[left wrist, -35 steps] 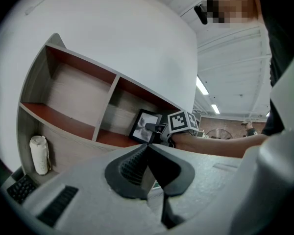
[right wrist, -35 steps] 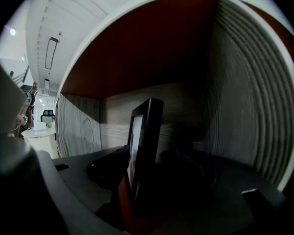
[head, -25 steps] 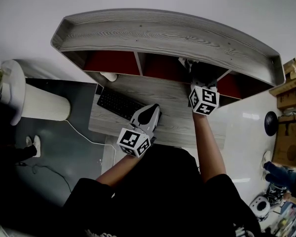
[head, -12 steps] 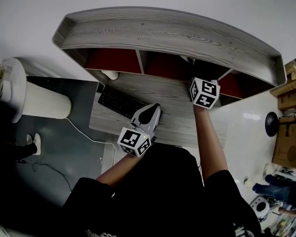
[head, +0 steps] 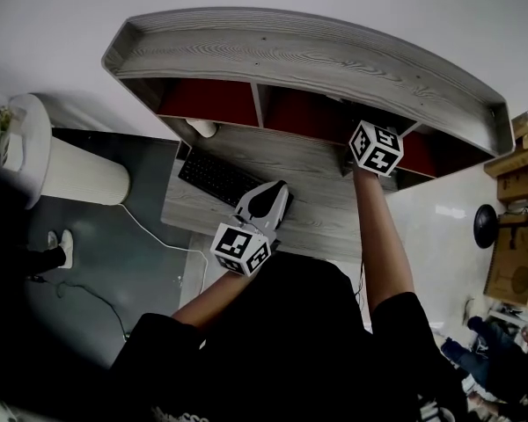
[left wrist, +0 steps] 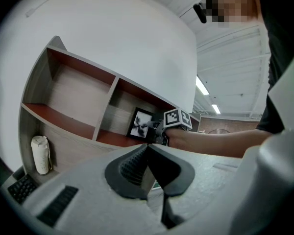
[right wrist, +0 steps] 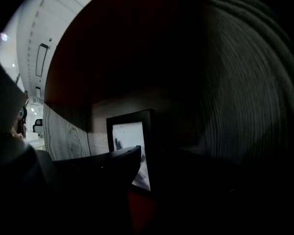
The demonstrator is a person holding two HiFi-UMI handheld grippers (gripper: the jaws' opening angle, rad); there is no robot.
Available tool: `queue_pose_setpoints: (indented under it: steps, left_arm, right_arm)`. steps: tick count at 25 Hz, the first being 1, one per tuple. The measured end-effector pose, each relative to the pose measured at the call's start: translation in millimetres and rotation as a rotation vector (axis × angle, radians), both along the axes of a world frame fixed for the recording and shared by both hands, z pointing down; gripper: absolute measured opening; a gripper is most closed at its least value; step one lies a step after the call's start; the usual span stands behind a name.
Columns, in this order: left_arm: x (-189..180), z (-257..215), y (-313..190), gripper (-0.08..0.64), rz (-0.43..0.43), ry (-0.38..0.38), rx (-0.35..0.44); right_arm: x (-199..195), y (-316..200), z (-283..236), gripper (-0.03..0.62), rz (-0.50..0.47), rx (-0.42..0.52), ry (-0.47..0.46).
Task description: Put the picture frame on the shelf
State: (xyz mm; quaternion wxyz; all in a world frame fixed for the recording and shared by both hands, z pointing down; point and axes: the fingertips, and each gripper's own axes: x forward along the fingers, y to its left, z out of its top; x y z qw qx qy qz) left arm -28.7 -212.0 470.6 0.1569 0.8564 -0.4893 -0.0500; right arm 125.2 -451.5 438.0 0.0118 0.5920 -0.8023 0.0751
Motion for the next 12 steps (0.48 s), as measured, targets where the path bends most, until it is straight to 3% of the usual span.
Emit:
queue_pose_setpoints:
  steps: [12]
  left_arm:
    - [-0.3, -2.2, 7.0, 0.017, 0.001, -0.011, 0.007]
  right_arm:
    - [-1.1, -14.4, -2.5, 0.103, -0.003, 0.033, 0.006]
